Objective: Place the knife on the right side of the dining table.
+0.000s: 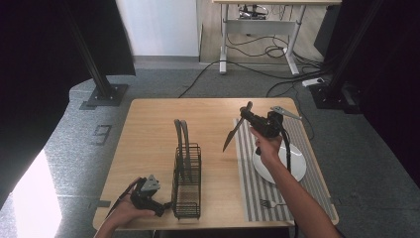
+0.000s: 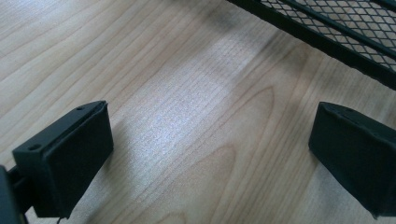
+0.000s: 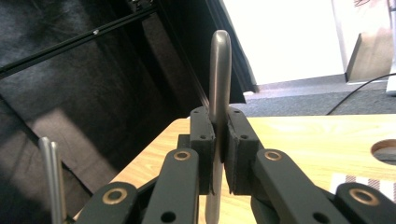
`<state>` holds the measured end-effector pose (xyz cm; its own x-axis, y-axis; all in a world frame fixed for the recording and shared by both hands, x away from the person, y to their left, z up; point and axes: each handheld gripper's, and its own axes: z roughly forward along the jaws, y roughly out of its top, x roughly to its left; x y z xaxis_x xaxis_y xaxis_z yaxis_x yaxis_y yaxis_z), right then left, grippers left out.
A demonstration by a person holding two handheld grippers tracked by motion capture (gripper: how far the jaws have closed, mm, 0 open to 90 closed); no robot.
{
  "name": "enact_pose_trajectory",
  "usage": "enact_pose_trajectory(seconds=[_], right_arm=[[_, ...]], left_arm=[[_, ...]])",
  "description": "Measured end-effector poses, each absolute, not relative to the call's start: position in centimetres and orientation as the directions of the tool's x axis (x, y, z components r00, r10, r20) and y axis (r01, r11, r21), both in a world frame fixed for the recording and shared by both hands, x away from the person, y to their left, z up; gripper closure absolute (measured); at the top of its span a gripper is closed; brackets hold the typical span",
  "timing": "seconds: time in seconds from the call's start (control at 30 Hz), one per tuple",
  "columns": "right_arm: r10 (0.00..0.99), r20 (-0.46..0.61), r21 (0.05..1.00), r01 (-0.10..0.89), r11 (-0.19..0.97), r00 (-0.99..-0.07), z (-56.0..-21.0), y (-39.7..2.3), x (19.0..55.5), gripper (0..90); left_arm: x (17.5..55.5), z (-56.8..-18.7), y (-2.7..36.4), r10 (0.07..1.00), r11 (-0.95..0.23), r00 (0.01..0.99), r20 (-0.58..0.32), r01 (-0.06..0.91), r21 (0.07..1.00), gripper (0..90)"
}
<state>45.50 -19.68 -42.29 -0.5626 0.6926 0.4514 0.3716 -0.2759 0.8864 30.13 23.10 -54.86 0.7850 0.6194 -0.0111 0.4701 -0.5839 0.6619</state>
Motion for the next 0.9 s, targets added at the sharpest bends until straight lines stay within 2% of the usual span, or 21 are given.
enact_pose_trajectory(seconds=[0.5, 0.9], right_arm=[[0.724, 0.435, 0.895, 0.342, -0.285, -0.535, -41.0, -20.6, 46.8, 82.9], [0.784, 0.424, 0.895, 0.34, -0.287, -0.454, -41.9, -21.9, 48.8, 82.9]], left_arm=[[30.1, -54.9, 23.1, 0.619, -0.584, 0.785, -0.011, 0.47, 0.662, 0.0], [30.1, -54.9, 23.1, 0.619, -0.584, 0.785, -0.011, 0.47, 0.662, 0.0]])
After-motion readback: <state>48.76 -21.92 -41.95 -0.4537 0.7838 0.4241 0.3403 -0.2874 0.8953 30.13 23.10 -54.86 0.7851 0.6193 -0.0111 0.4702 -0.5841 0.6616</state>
